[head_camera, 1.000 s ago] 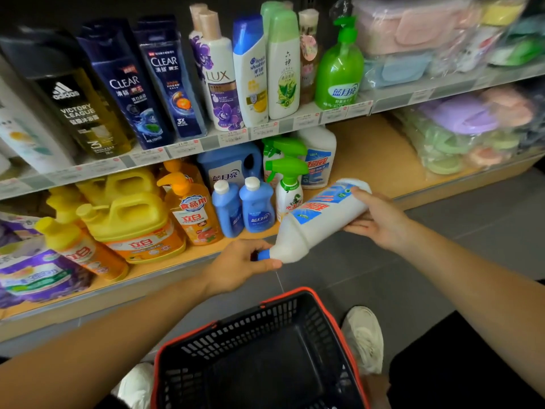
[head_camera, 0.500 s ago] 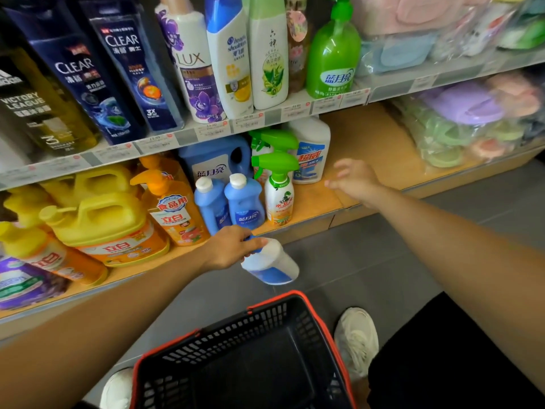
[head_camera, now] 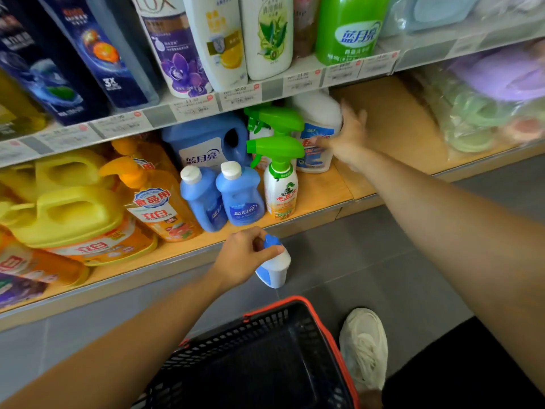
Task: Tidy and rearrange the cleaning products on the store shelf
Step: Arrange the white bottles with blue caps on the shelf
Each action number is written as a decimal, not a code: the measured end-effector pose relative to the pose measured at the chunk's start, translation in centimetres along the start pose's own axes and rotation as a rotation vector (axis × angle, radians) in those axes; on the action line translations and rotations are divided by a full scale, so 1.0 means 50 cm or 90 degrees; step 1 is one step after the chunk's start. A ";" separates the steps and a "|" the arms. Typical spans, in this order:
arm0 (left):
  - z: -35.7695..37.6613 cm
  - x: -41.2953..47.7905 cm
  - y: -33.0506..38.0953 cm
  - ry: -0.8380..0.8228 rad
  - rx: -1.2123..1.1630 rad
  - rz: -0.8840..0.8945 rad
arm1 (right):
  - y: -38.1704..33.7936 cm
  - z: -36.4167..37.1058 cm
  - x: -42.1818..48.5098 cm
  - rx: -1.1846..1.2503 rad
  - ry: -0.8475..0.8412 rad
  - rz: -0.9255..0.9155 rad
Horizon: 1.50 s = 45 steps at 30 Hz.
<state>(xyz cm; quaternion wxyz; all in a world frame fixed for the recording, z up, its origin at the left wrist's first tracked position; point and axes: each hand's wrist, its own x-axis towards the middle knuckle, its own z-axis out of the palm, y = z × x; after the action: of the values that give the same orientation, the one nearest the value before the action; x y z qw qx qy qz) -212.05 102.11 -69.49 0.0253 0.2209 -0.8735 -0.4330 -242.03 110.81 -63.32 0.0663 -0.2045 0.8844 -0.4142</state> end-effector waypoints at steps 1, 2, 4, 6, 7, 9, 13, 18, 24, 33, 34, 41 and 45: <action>0.002 -0.003 -0.002 0.002 -0.010 -0.005 | 0.004 0.000 0.002 -0.025 0.017 -0.005; 0.002 -0.006 -0.004 -0.002 -0.019 -0.011 | 0.006 -0.001 0.003 -0.038 0.033 -0.007; -0.003 -0.009 -0.005 -0.020 -0.025 -0.026 | 0.001 -0.002 0.003 -0.035 0.043 -0.003; -0.015 -0.014 -0.001 -0.050 -0.017 -0.042 | -0.008 -0.003 -0.007 -0.033 0.030 0.002; -0.022 -0.016 0.004 -0.066 -0.010 -0.047 | -0.010 -0.009 -0.015 -0.046 0.028 0.001; -0.041 -0.020 0.015 -0.090 0.025 -0.050 | -0.008 -0.029 -0.035 -0.090 0.020 0.003; -0.096 -0.026 0.054 -0.084 0.046 -0.028 | -0.003 -0.101 -0.075 -0.083 -0.028 0.064; -0.152 -0.047 0.129 -0.082 -0.029 0.008 | -0.041 -0.211 -0.144 -0.141 -0.113 0.070; -0.195 -0.090 0.219 -0.062 -0.113 0.068 | -0.149 -0.295 -0.252 -0.063 -0.248 0.005; -0.238 -0.201 0.252 -0.061 -0.249 0.169 | -0.233 -0.207 -0.428 0.349 -0.477 -0.035; -0.246 -0.213 0.235 -0.045 -0.228 0.155 | -0.237 -0.198 -0.434 0.364 -0.465 -0.043; -0.253 -0.250 0.154 0.089 0.161 0.136 | -0.243 -0.181 -0.434 0.293 -0.338 -0.210; -0.264 -0.235 0.132 0.096 0.244 0.170 | -0.245 -0.164 -0.438 0.307 -0.348 -0.260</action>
<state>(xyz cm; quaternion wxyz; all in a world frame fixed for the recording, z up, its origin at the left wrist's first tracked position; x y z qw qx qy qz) -200.75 100.55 -54.46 0.1053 0.1360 -0.9568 -0.2343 -220.73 118.68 -49.84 0.2614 -0.4567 0.6533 -0.5443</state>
